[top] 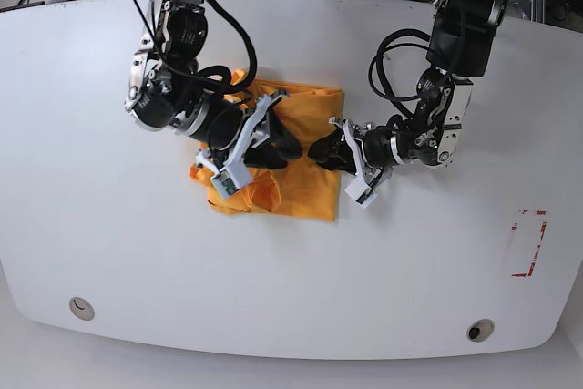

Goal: Layout the t-shirt on the table in an organized manner, then fold the t-shirt properly

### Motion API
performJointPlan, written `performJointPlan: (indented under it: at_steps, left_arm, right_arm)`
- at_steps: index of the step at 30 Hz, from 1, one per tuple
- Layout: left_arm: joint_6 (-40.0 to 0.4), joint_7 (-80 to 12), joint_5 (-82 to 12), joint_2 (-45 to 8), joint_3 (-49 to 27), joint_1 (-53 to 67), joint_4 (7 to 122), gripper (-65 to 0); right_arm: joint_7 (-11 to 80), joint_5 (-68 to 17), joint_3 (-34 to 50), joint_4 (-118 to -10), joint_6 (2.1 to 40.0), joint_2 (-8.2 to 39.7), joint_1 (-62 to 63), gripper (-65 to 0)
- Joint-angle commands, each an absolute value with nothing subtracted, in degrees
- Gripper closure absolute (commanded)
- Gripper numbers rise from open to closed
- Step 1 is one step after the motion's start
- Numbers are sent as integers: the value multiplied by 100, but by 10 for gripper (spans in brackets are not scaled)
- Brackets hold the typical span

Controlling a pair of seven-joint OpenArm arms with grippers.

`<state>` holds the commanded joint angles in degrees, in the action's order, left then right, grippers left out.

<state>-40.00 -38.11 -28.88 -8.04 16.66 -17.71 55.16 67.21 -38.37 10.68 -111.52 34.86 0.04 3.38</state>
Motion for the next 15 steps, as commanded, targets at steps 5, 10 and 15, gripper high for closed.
performJointPlan:
  at_steps: [5, 10, 15]
  left_arm:
    - [-4000, -3811, -2888, -796, 1666, -1763, 5516, -153]
    - [-4000, -3811, -2888, -787, 1675, -1763, 5516, -153]
    - [-4000, -3811, -2888, -778, 1675, -1754, 5516, -153]
  right_arm:
    - [6721, -3837, 1631, -11002, 3433, 418, 602, -593]
    - [6721, -3837, 1666, -10387, 3459, 866, 901, -634]
    - [6360, -3899, 1657, -9525, 3547, 1147, 998, -634]
